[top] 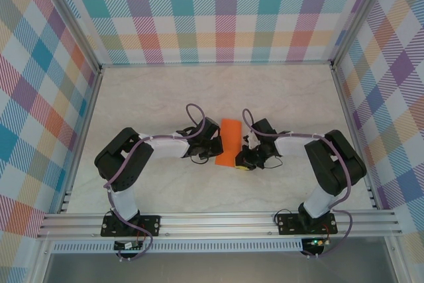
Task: Fold a paper plane with a square sheet of paper (pick it up from the middle)
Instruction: Fold the square sheet of paper in half at the center of the table.
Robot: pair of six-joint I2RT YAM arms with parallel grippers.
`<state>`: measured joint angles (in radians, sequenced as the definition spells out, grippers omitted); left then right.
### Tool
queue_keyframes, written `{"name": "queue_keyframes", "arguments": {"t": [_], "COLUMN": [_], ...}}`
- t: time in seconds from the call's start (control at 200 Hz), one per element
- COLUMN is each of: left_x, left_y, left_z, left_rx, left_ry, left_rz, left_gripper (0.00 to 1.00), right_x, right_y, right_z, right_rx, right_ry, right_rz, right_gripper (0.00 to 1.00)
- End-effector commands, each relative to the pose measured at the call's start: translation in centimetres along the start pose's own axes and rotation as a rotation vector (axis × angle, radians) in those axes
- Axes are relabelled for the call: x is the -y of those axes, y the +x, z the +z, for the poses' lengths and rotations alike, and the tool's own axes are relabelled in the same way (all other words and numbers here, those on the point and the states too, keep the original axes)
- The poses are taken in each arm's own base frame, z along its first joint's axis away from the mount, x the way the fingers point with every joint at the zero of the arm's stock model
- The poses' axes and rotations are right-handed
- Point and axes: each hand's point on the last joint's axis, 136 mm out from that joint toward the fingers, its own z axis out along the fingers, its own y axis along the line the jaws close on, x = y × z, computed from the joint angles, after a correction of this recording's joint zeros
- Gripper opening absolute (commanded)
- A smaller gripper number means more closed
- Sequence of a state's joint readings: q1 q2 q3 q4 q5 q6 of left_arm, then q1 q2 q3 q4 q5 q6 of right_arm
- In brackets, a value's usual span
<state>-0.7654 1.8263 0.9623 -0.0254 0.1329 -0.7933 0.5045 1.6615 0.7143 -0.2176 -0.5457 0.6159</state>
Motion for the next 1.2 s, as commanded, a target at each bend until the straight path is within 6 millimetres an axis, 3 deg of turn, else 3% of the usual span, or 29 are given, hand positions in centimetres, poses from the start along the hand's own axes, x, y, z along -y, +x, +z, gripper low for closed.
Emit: {"name": "queue_keyframes", "arguments": {"t": [0.0, 0.23, 0.47, 0.685, 0.88, 0.965, 1.095, 1.195], "left_x": [-5.2, -5.3, -5.2, -5.2, -5.4, -5.4, -5.5, -5.6], "left_y": [3.7, 3.8, 3.8, 3.8, 4.0, 4.1, 4.2, 4.2], "left_z": [1.7, 1.7, 1.5, 1.4, 1.5, 1.5, 1.5, 1.5], "left_rx": [-0.110, -0.114, -0.114, -0.118, -0.127, -0.129, -0.130, -0.132], "left_ry": [-0.187, -0.188, -0.187, -0.187, -0.191, -0.191, -0.195, -0.197], "left_rz": [-0.012, -0.007, -0.003, 0.003, 0.003, 0.005, 0.006, 0.004], "left_gripper": [0.00, 0.00, 0.00, 0.00, 0.00, 0.00, 0.00, 0.00], "right_x": [0.8, -3.3, -3.6, -1.7, 1.3, 0.0, -3.5, -3.8], "right_y": [0.3, -4.0, -8.4, -10.4, -9.9, -10.2, -11.7, -12.7], "right_z": [-0.2, -3.8, -2.7, -1.6, -0.5, -1.1, -3.2, -3.5], "right_rx": [-0.004, 0.193, 0.234, 0.237, 0.218, 0.219, 0.269, 0.284], "right_ry": [0.059, 0.032, 0.035, 0.073, 0.089, 0.056, -0.009, -0.005], "right_rz": [0.001, -0.108, -0.101, -0.056, 0.037, 0.024, -0.041, -0.051], "right_gripper": [0.12, 0.15, 0.16, 0.16, 0.15, 0.15, 0.16, 0.17]}}
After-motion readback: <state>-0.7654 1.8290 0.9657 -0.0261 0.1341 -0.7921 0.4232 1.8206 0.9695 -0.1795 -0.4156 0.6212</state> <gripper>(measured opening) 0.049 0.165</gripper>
